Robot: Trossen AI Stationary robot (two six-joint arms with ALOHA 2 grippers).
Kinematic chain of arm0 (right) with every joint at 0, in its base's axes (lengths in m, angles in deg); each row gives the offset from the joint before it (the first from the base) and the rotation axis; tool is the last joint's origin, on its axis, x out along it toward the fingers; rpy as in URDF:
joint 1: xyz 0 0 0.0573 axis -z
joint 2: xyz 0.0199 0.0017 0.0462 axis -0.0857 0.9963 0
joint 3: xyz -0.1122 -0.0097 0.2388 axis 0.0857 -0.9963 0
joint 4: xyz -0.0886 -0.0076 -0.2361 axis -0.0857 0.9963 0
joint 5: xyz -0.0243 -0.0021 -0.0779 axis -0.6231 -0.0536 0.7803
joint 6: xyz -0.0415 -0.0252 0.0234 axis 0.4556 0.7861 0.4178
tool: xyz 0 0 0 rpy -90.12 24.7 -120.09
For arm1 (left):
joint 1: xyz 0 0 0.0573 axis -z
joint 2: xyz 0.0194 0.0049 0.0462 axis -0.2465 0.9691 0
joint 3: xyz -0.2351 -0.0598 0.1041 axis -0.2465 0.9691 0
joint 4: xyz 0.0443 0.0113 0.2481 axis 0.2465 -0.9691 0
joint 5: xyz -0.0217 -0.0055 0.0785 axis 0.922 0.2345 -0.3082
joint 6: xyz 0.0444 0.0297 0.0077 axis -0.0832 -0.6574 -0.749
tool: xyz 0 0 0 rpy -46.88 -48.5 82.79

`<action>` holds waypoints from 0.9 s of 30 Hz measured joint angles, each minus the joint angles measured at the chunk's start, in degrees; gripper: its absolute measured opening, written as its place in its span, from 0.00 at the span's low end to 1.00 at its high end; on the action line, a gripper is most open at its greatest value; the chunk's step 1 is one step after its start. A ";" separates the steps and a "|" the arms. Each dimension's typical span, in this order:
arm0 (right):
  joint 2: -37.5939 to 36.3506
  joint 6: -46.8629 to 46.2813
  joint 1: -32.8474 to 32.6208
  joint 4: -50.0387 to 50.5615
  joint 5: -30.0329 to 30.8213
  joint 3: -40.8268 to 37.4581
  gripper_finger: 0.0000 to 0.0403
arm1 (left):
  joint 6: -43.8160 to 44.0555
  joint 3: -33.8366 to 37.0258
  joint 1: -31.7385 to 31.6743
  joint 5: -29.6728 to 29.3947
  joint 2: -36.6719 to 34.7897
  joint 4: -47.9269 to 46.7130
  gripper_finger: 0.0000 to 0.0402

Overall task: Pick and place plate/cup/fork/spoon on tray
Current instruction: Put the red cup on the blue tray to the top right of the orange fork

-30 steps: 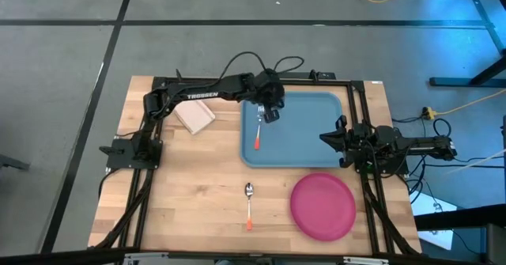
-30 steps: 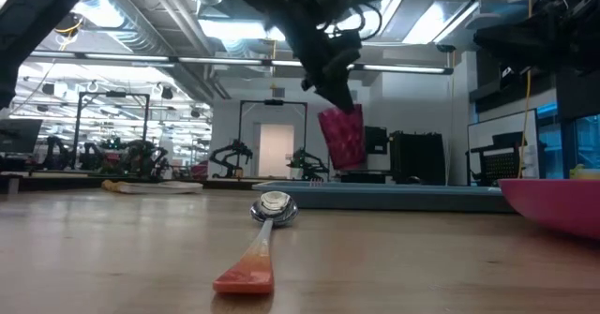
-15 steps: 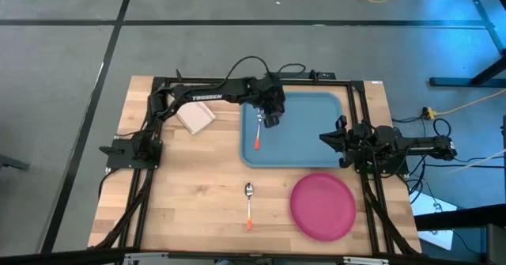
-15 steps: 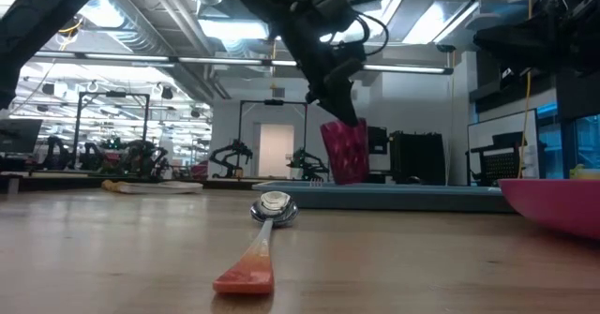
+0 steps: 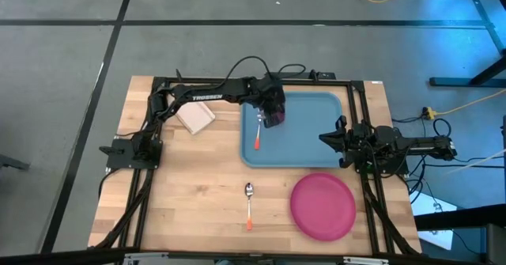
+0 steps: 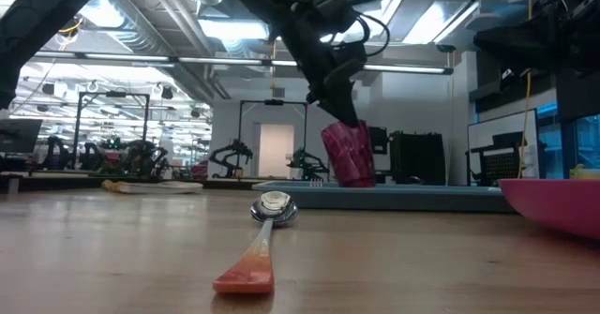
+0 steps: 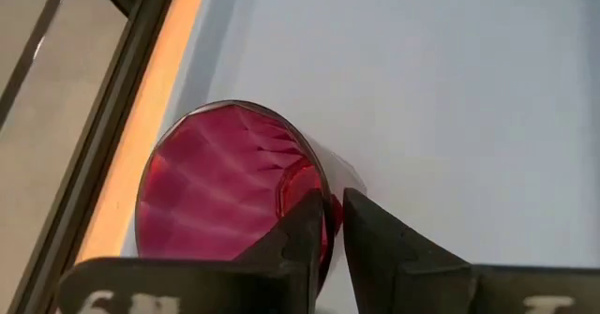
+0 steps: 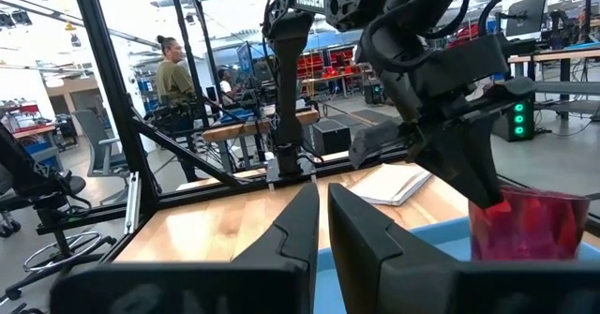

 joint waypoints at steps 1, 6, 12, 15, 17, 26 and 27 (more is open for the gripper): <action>0.00 0.00 0.00 0.00 0.00 0.00 0.08 | -0.06 0.00 0.09 -0.06 0.00 0.00 0.10; 0.00 0.00 0.00 0.02 0.00 0.00 0.08 | -0.23 0.00 0.36 -0.95 0.00 -0.02 0.10; 0.00 -0.02 0.00 0.03 0.00 0.00 0.08 | -1.67 -0.03 0.90 -1.29 0.36 -0.17 0.15; 0.00 -0.02 0.00 0.08 0.00 0.00 0.08 | -1.64 0.01 1.02 -1.44 0.74 -0.89 0.19; 0.00 -0.02 0.00 0.26 0.00 0.00 0.08 | -1.67 -0.01 1.06 -1.45 0.72 -0.47 0.21; 0.00 -0.05 0.00 0.57 0.00 0.00 0.08 | -1.60 -0.01 1.00 -3.09 0.72 2.24 0.25; -0.02 -0.03 0.00 0.59 0.00 0.00 0.08 | -1.64 -0.01 1.01 -3.08 0.72 2.98 0.25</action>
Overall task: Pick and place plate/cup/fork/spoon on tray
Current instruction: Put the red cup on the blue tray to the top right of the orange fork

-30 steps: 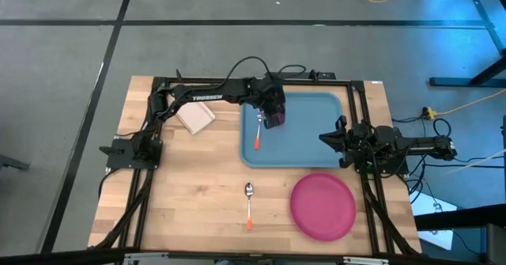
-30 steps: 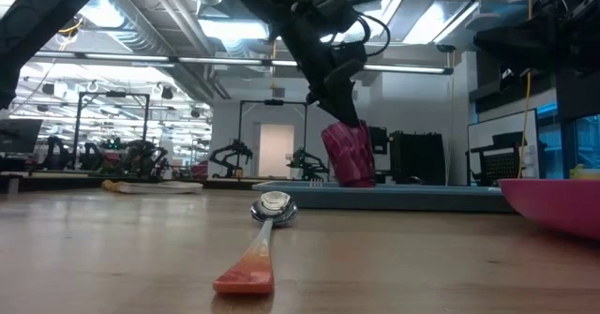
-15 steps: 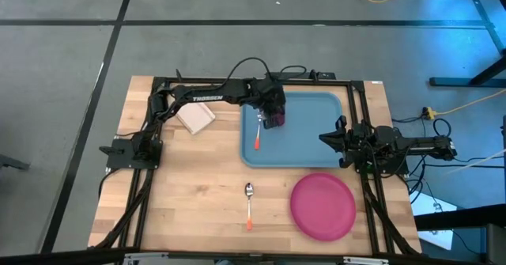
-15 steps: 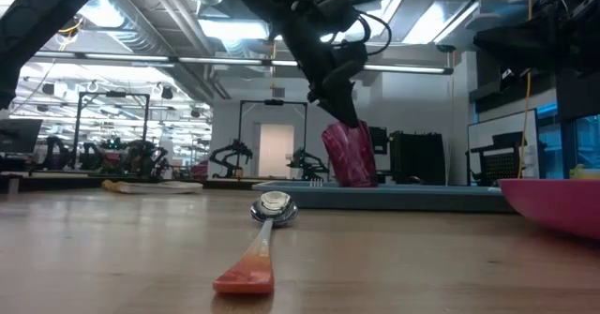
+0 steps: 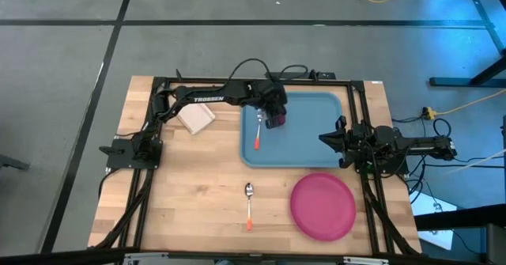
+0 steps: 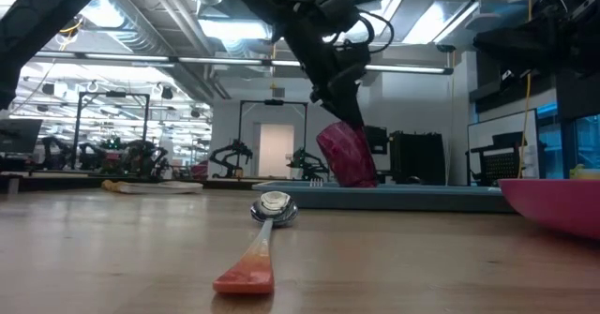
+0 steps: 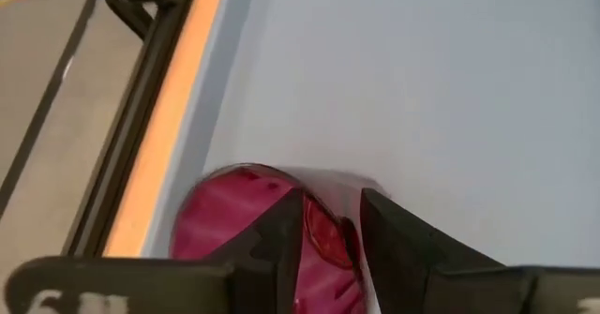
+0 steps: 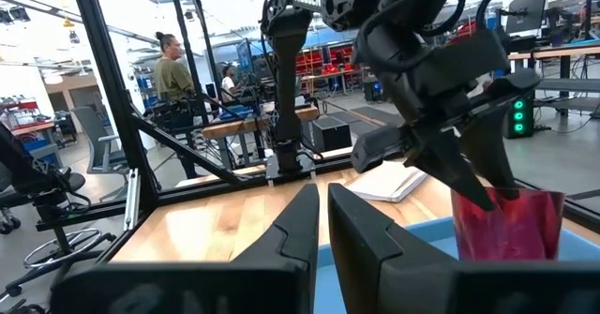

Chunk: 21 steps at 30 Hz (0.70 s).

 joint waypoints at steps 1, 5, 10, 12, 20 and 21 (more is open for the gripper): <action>0.00 -0.02 0.00 0.00 0.00 0.00 0.08 | -0.01 0.00 0.08 0.00 0.00 0.59 0.25; 0.00 0.02 0.00 0.22 0.00 0.00 0.08 | -0.02 0.00 0.61 0.03 0.00 2.54 0.25; 0.00 0.07 0.00 0.31 0.00 0.00 0.08 | -0.06 0.00 0.90 0.17 0.00 2.94 0.26; 0.01 0.09 0.00 0.34 0.00 0.00 0.08 | -0.05 0.00 0.92 0.14 0.00 2.95 0.25; 0.01 0.18 0.00 0.35 0.00 0.00 0.08 | -0.11 0.00 1.30 0.15 0.00 6.99 0.26; 0.00 0.18 0.00 0.35 0.00 0.00 0.08 | -0.12 0.00 1.40 0.22 0.00 7.21 0.26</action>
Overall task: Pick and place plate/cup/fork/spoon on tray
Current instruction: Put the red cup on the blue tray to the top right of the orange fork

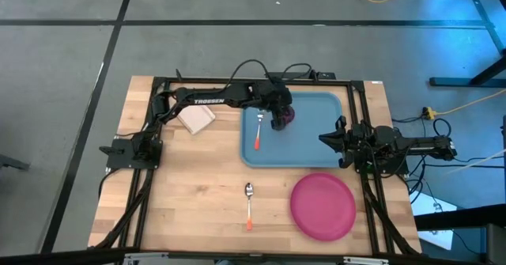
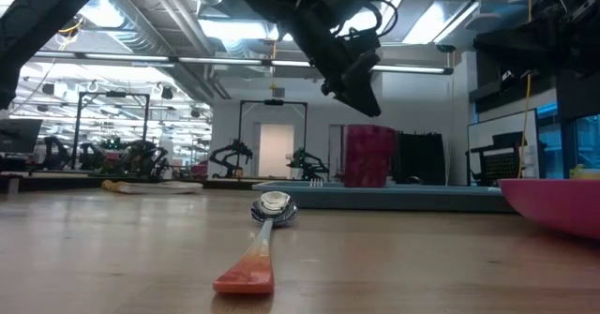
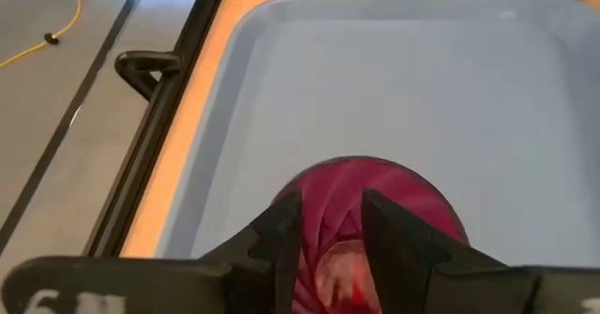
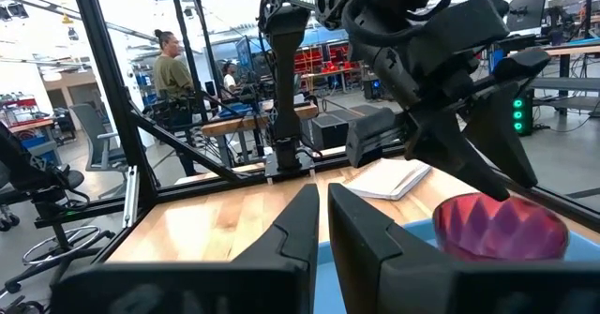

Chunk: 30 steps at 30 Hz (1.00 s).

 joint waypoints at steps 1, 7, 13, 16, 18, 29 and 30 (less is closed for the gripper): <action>0.00 0.00 0.00 0.00 0.00 0.00 0.08 | -0.01 0.00 0.09 0.05 0.00 0.10 0.26; 0.01 0.00 0.00 0.00 0.00 0.00 0.08 | 0.15 0.00 0.69 0.02 -0.23 0.31 0.27; -0.01 0.02 0.00 0.25 0.00 0.00 0.08 | -0.05 -0.07 4.39 6.29 -2.72 -0.51 0.26; -0.01 0.02 0.00 0.72 0.00 0.00 0.08 | -2.87 -0.20 6.76 9.83 -2.84 -4.53 0.26; -0.01 0.04 0.00 1.64 0.00 0.00 0.08 | -4.02 0.16 7.86 10.12 -2.32 -8.48 0.26; 0.01 -0.09 0.00 3.61 0.02 0.00 0.08 | -5.41 2.30 12.84 -7.34 4.96 -0.54 0.26; -0.01 -0.15 0.00 3.73 0.02 0.00 0.08 | -5.53 2.40 13.11 -9.80 5.09 -0.91 0.26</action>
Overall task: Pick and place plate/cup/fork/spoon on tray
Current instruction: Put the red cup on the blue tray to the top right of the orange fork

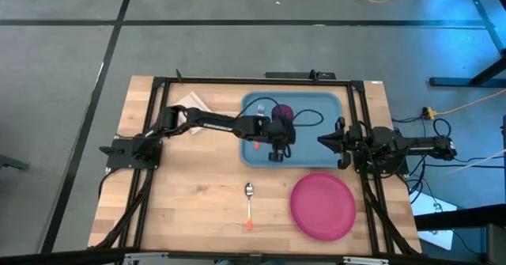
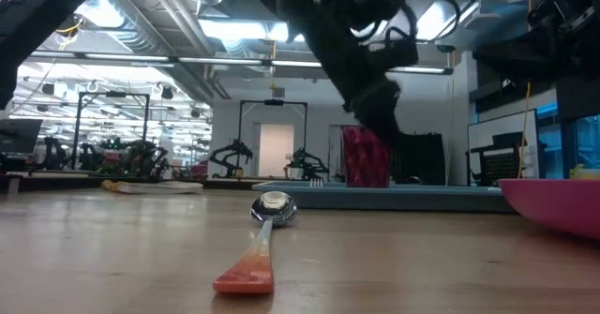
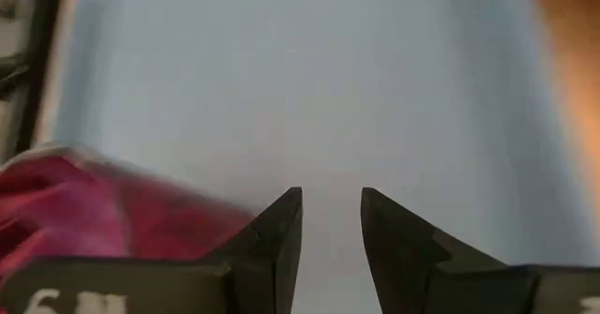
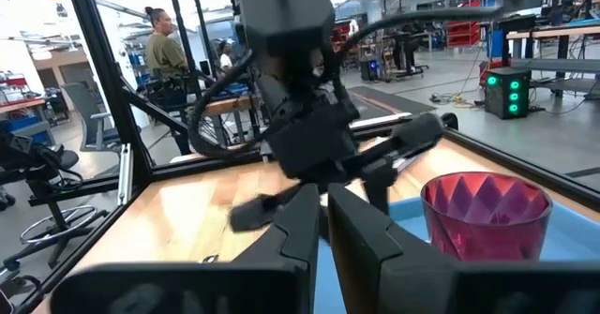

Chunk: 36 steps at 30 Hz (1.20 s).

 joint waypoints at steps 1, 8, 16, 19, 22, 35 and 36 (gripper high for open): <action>0.02 0.02 0.00 0.13 -0.02 0.00 0.08 | 0.01 0.00 0.12 -1.67 0.04 0.06 0.26; 0.00 0.19 0.00 0.61 0.00 0.00 0.08 | 1.19 -0.11 -0.54 -1.85 -0.24 -1.62 0.26; 0.00 0.18 0.00 0.82 0.00 0.00 0.08 | 1.21 -0.11 -3.19 -1.71 -0.24 -2.56 0.26; 0.00 0.18 0.00 0.82 0.00 0.00 0.08 | 1.19 -0.11 -4.10 -1.50 -0.24 -2.60 0.26; 0.00 0.19 0.00 0.82 0.00 0.00 0.08 | 1.17 -0.11 -5.18 0.02 -0.24 -2.63 0.26; 0.00 0.15 0.00 0.79 0.00 0.00 0.08 | 1.13 -0.11 -9.81 0.23 -0.24 -2.60 0.26; 0.00 0.15 0.00 0.79 0.00 0.00 0.08 | 1.15 -0.11 -10.15 0.24 -0.24 -2.62 0.26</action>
